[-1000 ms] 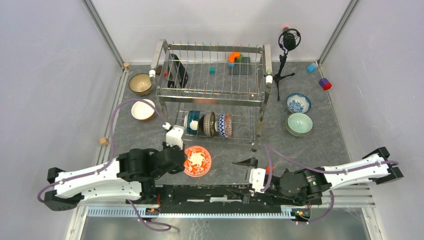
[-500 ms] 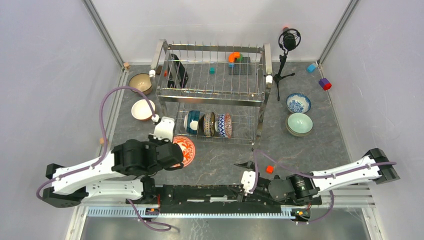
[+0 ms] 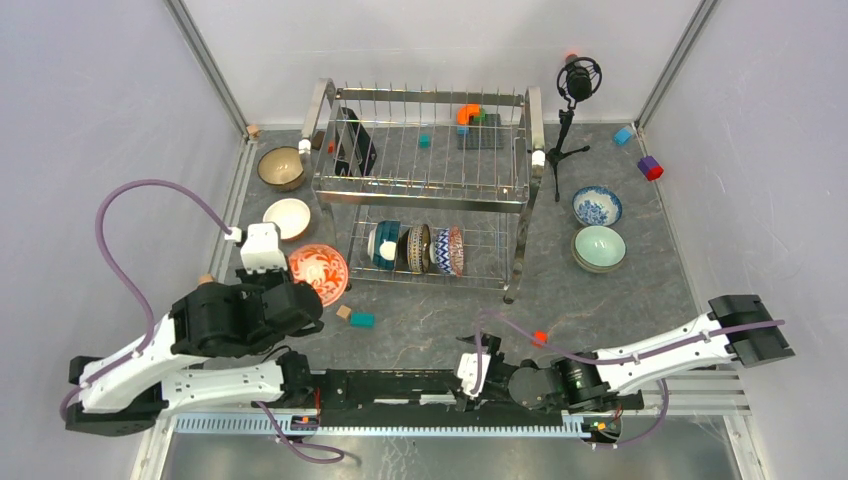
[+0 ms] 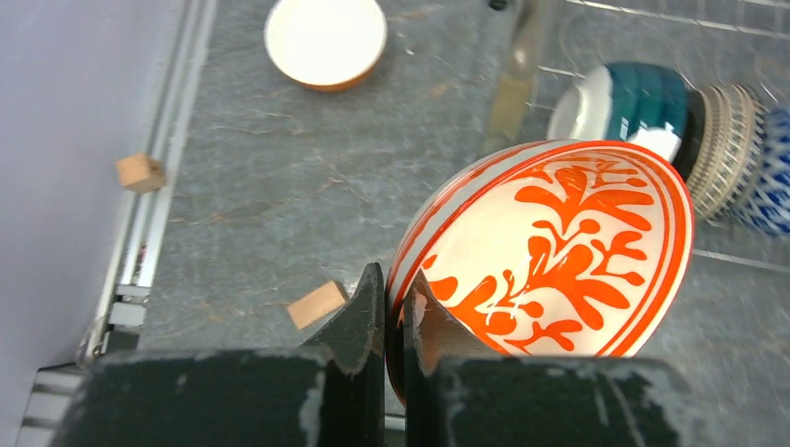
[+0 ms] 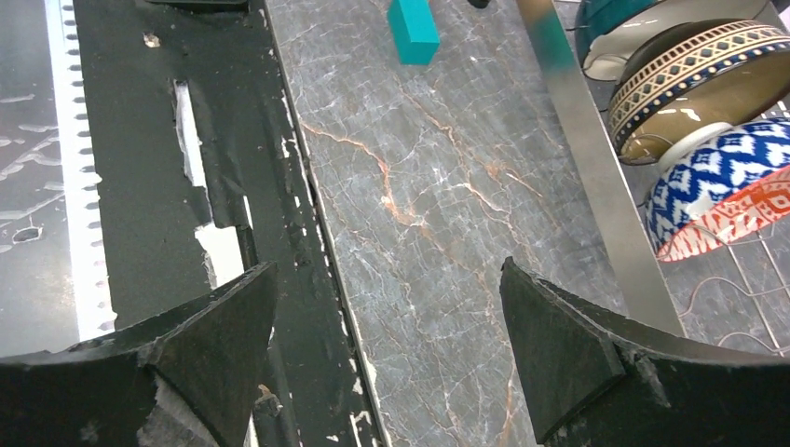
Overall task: Unload the bowls from the dish rack
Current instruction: Place the bowl with the bowl.
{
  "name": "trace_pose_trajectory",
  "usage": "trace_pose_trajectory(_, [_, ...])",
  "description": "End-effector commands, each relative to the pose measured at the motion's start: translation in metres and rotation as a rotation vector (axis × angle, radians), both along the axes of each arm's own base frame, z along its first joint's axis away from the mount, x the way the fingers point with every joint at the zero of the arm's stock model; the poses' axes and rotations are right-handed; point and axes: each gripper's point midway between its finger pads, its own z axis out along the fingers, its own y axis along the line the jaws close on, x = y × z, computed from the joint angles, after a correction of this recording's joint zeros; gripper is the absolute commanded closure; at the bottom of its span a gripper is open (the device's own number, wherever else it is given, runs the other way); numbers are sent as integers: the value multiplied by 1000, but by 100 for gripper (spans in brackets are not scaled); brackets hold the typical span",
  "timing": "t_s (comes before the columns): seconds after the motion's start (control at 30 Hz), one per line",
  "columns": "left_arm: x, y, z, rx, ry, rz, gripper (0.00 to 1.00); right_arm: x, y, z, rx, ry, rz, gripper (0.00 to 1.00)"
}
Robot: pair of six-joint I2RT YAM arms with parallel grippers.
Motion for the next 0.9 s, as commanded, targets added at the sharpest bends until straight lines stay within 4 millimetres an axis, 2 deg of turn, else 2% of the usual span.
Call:
trace_pose_trajectory(0.0, [14, 31, 27, 71, -119, 167, 98, -9, 15, 8, 56, 27, 25, 7])
trace_pose_trajectory(0.17, [27, 31, 38, 190, -87, 204, 98, -11, 17, 4, 52, 28, 40, 7])
trace_pose_trajectory(0.3, [44, 36, 43, 205, -42, 259, 98, -11, 16, 6, 69, 31, 39, 7])
trace_pose_trajectory(0.4, [49, 50, 43, 222, -20, 315, 98, -10, 13, 7, 81, 34, 39, 7])
trace_pose_trajectory(0.53, [50, 79, 46, 264, -23, 448, 98, -9, 8, 6, 89, 35, 36, 7])
trace_pose_trajectory(0.7, [72, 92, 29, 156, -15, 550, 98, -7, 3, 1, 101, 36, 31, 8])
trace_pose_trajectory(0.87, [111, 90, 3, -45, -28, 630, 98, -3, -3, -8, 83, 28, 18, 8])
